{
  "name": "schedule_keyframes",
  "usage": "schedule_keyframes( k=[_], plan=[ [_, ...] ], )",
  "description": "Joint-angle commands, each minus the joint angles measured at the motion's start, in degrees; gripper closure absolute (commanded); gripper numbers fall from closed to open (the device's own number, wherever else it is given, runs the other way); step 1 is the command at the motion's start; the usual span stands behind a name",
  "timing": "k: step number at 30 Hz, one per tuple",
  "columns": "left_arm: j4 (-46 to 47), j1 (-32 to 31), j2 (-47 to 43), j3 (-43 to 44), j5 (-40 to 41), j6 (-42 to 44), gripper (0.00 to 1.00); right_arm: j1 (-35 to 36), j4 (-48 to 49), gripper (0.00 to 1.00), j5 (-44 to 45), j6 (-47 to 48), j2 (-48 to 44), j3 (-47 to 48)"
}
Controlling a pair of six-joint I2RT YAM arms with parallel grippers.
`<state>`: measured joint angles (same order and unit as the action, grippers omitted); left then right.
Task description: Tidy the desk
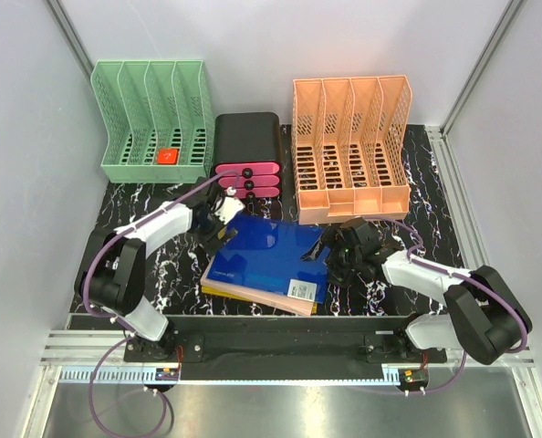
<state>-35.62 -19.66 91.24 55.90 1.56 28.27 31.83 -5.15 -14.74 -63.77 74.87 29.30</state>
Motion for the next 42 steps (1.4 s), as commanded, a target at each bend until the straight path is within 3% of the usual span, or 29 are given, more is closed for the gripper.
schedule_keyframes(
  k=[1,14,27,33,38,42],
  plan=[
    [-0.3,-1.4,-2.0,2.3,-1.0,-2.0,0.01,-0.5,2.5,0.00,-2.4,0.1,-0.1,-0.8],
    [-0.2,-9.4,2.0,2.4,-0.9,-4.2,0.01,-1.5,4.2,0.00,-4.6,-2.5,-4.6,-5.7],
    [-0.1,-13.9,5.6,1.8,-1.3,-3.8,0.01,-3.2,9.2,0.01,-7.2,-14.8,-23.4,-12.5],
    [-0.1,-14.8,6.0,2.3,-2.6,-3.8,0.01,-3.2,14.9,0.06,-8.9,-17.3,-21.2,-13.0],
    [-0.1,-14.9,5.7,1.9,-2.7,-3.7,0.01,-3.1,23.4,0.19,-9.8,-19.2,-17.0,-13.4],
    [-0.1,-14.9,5.6,1.9,-2.9,-3.8,0.01,-3.2,25.6,0.21,-11.3,-18.0,-11.4,-11.1]
  ],
)
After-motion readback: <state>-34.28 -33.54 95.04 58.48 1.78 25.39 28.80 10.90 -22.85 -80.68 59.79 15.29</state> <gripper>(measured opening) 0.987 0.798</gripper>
